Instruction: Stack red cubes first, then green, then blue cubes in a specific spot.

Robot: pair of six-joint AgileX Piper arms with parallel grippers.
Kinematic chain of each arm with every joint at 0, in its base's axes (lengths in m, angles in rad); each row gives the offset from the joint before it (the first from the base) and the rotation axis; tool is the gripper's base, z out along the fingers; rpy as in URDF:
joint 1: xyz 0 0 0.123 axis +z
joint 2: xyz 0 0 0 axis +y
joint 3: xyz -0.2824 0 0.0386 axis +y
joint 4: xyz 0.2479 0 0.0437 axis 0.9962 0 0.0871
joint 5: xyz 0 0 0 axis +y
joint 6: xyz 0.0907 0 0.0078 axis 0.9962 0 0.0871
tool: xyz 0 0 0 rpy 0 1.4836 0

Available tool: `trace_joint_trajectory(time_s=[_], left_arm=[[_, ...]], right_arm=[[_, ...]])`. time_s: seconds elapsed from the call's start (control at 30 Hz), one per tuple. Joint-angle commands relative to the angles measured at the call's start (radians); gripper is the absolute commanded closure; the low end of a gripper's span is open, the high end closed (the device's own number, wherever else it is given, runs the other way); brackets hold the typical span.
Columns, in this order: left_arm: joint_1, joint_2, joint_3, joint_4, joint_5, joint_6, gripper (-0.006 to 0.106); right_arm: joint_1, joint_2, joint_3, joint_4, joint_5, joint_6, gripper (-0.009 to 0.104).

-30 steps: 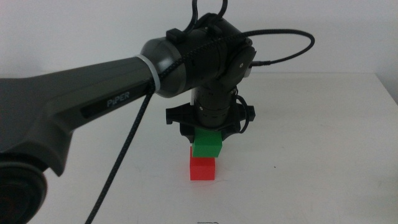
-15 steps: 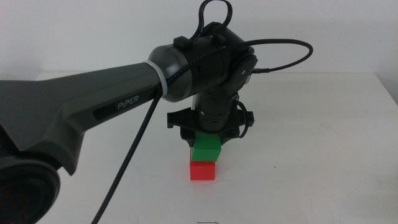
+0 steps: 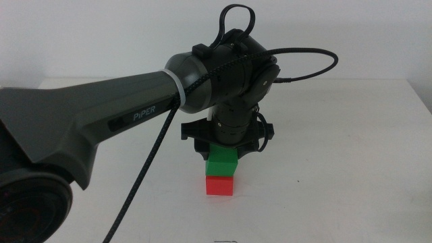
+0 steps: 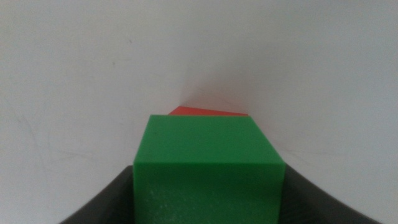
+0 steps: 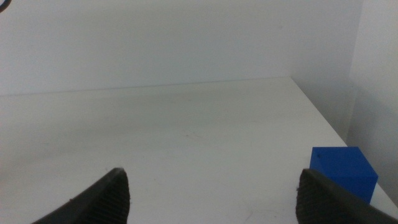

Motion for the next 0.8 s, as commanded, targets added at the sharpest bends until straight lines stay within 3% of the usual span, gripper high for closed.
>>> trace_joint_trajectory(time_s=[0.0,0.47,0.77], left_arm=[[-0.004,-0.06,-0.029,0.028,0.097,-0.006,0.035],[-0.004,-0.168,-0.029,0.027,0.097,0.101,0.009],[-0.004,-0.354,-0.029,0.015,0.097,0.229,0.008]], right_arm=[[-0.003,-0.015,-0.023,-0.008,-0.076,-0.01,0.001],[-0.003,-0.015,-0.023,-0.008,-0.076,-0.01,0.001],[-0.003,-0.015,-0.023,-0.008,-0.076,-0.01,0.001]])
